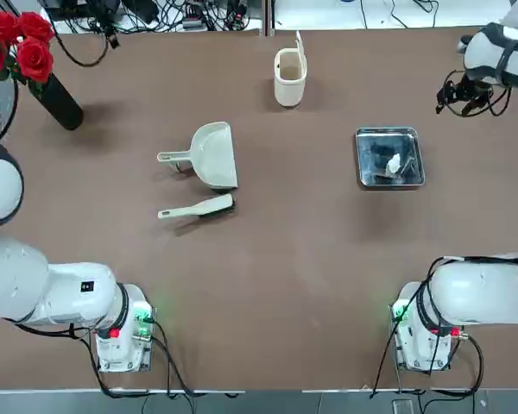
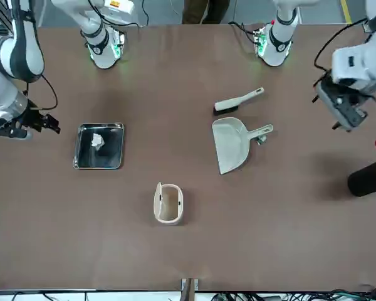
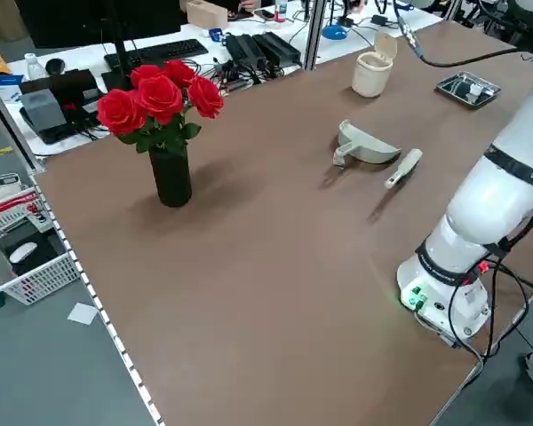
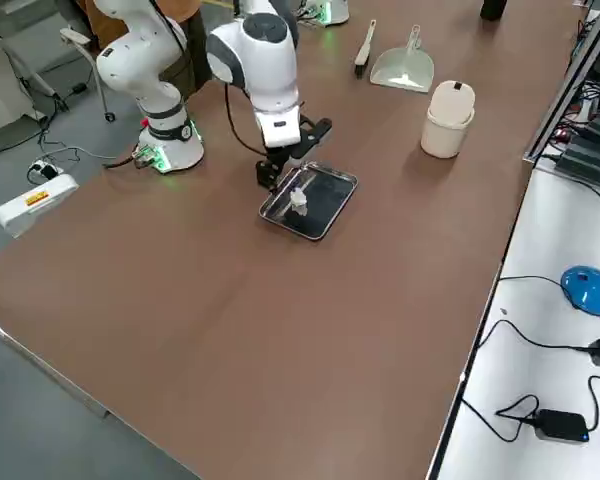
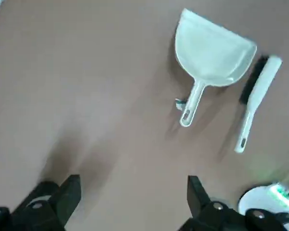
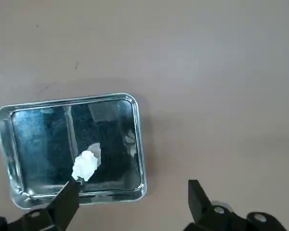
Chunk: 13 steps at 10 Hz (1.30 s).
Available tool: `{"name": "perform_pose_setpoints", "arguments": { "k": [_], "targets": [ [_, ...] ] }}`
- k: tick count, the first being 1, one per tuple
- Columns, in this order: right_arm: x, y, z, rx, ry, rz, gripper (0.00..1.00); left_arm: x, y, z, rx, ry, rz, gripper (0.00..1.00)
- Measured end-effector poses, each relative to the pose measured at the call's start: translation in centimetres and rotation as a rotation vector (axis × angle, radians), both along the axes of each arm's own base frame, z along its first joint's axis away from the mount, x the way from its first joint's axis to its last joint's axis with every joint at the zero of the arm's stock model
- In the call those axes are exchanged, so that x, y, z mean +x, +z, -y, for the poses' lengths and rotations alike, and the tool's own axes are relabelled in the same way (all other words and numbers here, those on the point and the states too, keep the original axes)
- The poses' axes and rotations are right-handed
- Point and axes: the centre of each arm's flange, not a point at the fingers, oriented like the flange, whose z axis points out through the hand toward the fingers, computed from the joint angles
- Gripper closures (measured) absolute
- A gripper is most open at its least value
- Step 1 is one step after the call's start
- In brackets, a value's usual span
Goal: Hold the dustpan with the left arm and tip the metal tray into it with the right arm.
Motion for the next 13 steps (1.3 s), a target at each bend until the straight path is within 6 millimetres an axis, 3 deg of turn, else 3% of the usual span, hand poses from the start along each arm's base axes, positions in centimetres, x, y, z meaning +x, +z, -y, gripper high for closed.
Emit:
{"name": "perform_pose_setpoints", "arguments": {
  "k": [3, 6, 9, 11, 13],
  "targets": [
    [0.6, -3.5, 0.0, -0.014, 0.002, -0.020, 0.00, -1.8, -7.9, 3.1, 0.028, -0.168, -0.029, 0.06],
    [0.5, -8.8, 0.0, -0.042, 0.025, -0.015, 0.00, -5.3, -15.6, 6.0, 0.042, -0.265, 0.011, 0.07],
    [-0.2, -13.4, -0.1, -0.060, 0.035, -0.036, 0.00, -6.8, -21.0, 6.7, 0.078, -0.354, 0.046, 0.07],
    [-0.3, -15.7, -0.6, -0.064, 0.045, -0.054, 0.01, -6.7, -24.3, 7.8, 0.091, -0.403, 0.049, 0.09],
    [-0.4, -17.2, -1.5, -0.063, 0.058, -0.068, 0.11, -6.8, -27.2, 8.6, 0.124, -0.409, 0.040, 0.09]
  ]
}}
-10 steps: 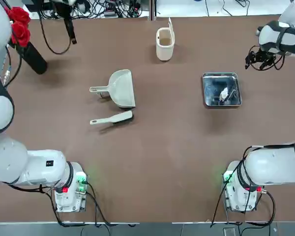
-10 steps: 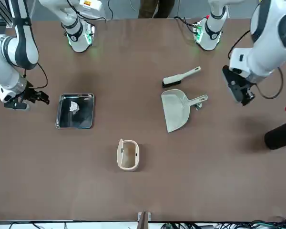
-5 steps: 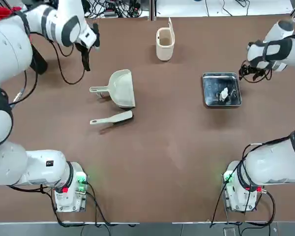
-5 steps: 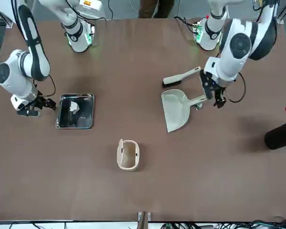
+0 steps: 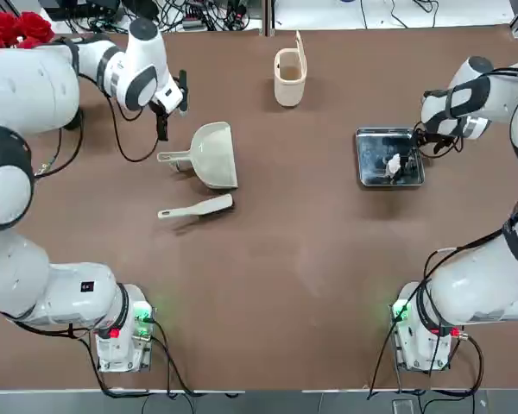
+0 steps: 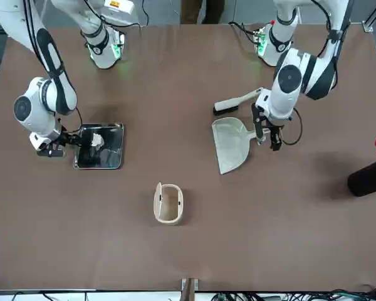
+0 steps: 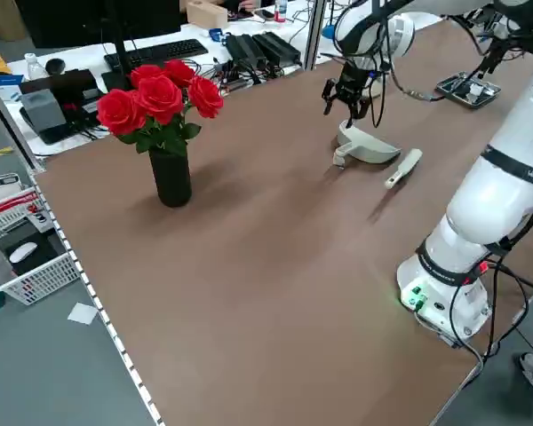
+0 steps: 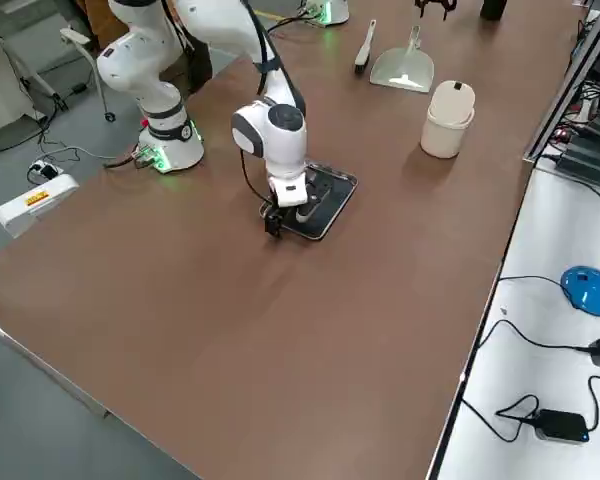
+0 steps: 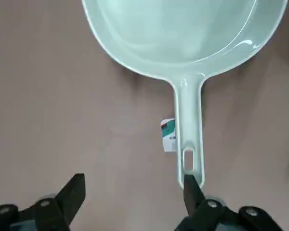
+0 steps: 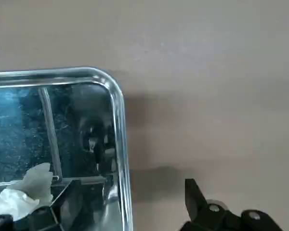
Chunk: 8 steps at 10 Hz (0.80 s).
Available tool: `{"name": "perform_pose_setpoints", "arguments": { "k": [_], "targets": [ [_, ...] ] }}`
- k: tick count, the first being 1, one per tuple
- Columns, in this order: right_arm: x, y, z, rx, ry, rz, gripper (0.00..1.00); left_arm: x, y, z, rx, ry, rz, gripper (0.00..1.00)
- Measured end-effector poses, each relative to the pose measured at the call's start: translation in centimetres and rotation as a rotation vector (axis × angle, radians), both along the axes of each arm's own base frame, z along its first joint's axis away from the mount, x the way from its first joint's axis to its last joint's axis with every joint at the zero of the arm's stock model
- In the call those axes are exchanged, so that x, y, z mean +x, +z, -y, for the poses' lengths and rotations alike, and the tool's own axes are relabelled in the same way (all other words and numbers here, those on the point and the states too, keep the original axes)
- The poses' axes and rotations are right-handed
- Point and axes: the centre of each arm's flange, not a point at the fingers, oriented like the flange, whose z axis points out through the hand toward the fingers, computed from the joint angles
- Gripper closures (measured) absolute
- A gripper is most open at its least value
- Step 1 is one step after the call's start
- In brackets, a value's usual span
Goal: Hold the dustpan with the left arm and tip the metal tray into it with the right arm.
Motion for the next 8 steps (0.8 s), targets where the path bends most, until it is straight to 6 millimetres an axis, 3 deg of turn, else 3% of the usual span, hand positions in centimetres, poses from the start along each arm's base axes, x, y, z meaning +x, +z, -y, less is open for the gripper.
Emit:
{"name": "perform_pose_setpoints", "arguments": {
  "k": [1, 2, 6, 7, 8],
  "targets": [
    [0.0, -0.3, -0.5, 0.005, 0.005, -0.005, 0.26, -0.4, -1.2, 0.8, 0.014, 0.007, -0.003, 0.09],
    [0.0, -0.6, -0.8, 0.010, 0.003, -0.008, 0.33, -1.1, -2.3, 1.7, 0.022, 0.008, -0.007, 0.09],
    [0.0, -1.4, -1.1, 0.012, 0.000, -0.002, 0.52, -3.9, -6.1, 2.1, 0.036, -0.003, -0.018, 0.10],
    [0.0, -1.5, -1.1, 0.012, -0.001, -0.003, 0.63, -4.1, -6.8, 2.1, 0.053, -0.005, -0.011, 0.11],
    [0.0, -1.5, -1.1, 0.013, -0.004, -0.003, 0.67, -4.4, -7.6, 2.1, 0.066, -0.005, -0.011, 0.12]
  ]
}}
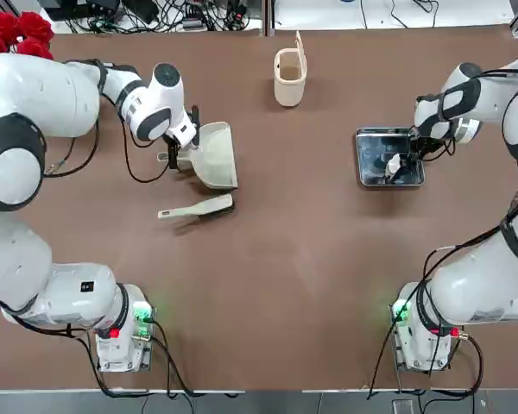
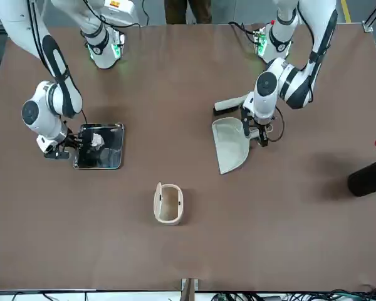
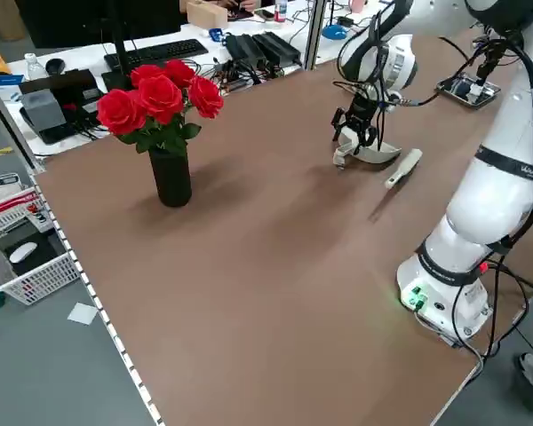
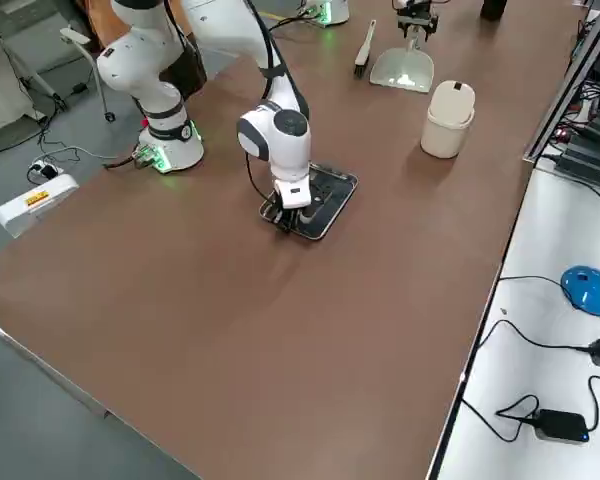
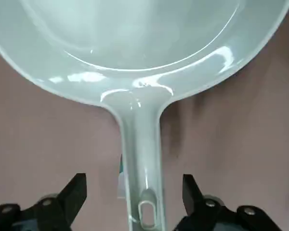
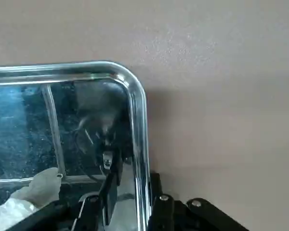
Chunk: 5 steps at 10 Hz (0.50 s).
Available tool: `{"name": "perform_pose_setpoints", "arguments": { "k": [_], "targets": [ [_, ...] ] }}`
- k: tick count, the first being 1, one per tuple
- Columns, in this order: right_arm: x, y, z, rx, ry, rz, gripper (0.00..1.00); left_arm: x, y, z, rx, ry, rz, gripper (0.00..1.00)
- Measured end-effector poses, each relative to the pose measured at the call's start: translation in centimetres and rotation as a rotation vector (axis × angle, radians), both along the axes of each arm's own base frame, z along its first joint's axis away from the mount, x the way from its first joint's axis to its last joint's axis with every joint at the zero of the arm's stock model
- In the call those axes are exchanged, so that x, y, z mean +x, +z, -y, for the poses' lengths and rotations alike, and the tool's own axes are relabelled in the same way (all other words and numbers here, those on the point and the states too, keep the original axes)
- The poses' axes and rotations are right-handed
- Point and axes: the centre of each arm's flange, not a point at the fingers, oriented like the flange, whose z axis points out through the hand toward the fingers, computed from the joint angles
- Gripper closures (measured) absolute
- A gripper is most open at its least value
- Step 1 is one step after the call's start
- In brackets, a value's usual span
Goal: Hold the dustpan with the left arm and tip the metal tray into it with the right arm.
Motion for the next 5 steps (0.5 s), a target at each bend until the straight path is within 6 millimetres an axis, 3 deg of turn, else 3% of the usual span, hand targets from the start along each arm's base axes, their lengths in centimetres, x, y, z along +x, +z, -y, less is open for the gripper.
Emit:
{"name": "perform_pose_setpoints", "arguments": {
  "k": [1, 2, 5],
  "targets": [
    [-0.01, -0.10, 0.21, -0.001, -0.002, -0.001, 0.82, -0.20, -0.69, -0.03, 0.005, 0.001, -0.004, 0.12],
    [0.02, -0.14, 0.26, 0.001, -0.002, -0.002, 0.88, -0.30, -1.03, -0.07, 0.005, 0.002, -0.010, 0.14],
    [0.25, -0.05, 0.28, 0.013, 0.011, 0.001, 0.91, -0.20, -0.87, -0.15, 0.004, 0.007, -0.004, 0.33]
  ]
}}
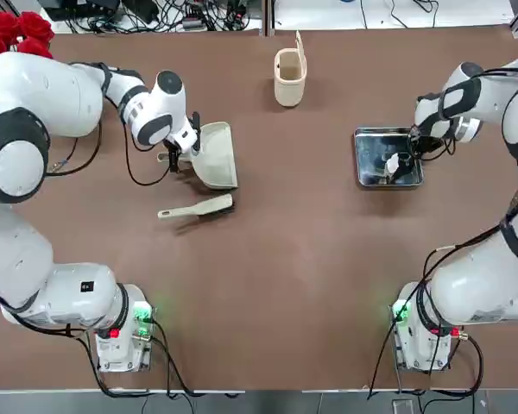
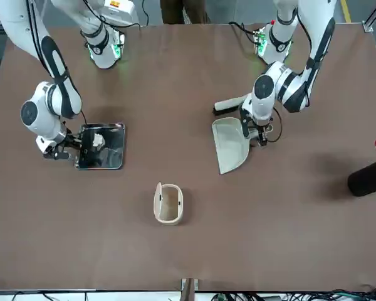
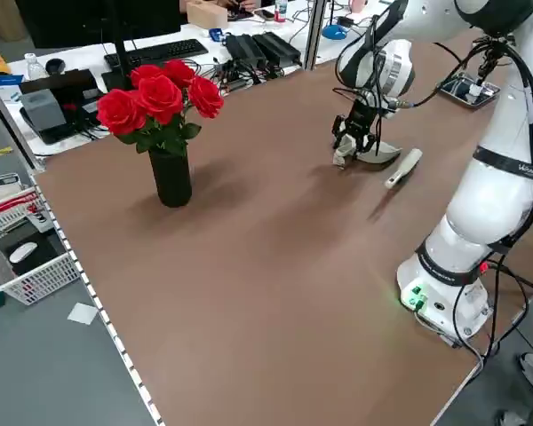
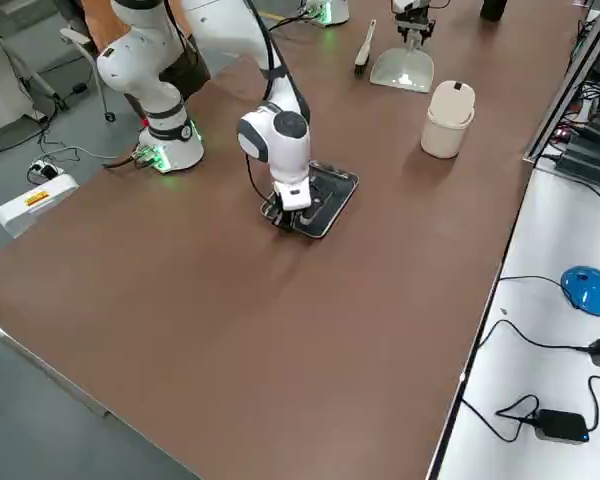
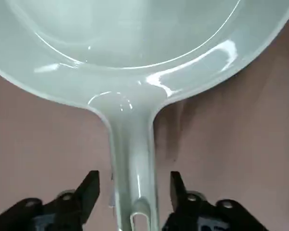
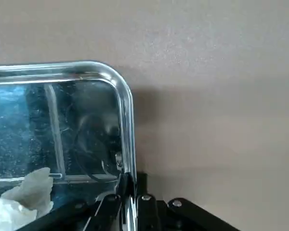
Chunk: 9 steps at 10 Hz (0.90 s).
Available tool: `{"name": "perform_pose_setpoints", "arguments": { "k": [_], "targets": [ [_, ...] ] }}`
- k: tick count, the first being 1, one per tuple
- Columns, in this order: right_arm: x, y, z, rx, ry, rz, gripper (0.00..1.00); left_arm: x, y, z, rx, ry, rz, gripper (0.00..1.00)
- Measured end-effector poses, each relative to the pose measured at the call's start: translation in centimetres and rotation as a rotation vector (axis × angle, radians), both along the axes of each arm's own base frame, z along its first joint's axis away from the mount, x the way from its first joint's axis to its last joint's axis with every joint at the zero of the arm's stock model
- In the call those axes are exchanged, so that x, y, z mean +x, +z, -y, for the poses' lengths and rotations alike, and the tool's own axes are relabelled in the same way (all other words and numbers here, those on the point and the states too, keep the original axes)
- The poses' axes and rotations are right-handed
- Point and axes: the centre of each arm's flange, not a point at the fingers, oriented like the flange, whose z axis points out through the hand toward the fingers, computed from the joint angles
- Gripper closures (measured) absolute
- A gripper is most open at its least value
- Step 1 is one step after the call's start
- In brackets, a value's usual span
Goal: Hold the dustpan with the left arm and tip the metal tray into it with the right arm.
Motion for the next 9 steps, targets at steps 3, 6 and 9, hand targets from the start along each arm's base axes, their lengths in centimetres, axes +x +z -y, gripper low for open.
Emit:
{"name": "perform_pose_setpoints", "arguments": {
  "k": [3, 6, 9],
  "targets": [
    [0.4, 0.0, -0.6, 0.022, -0.013, 0.008, 0.91, 0.1, 0.4, 0.0, 0.000, 0.002, 0.009, 0.45],
    [1.9, 0.6, -1.7, 0.054, -0.014, -0.023, 0.91, 0.1, 0.4, 0.0, 0.002, 0.003, 0.009, 0.63],
    [4.5, 3.3, -1.8, 0.153, -0.011, -0.095, 0.93, 0.1, 0.4, 0.0, 0.002, 0.000, 0.009, 0.68]
  ]
}}
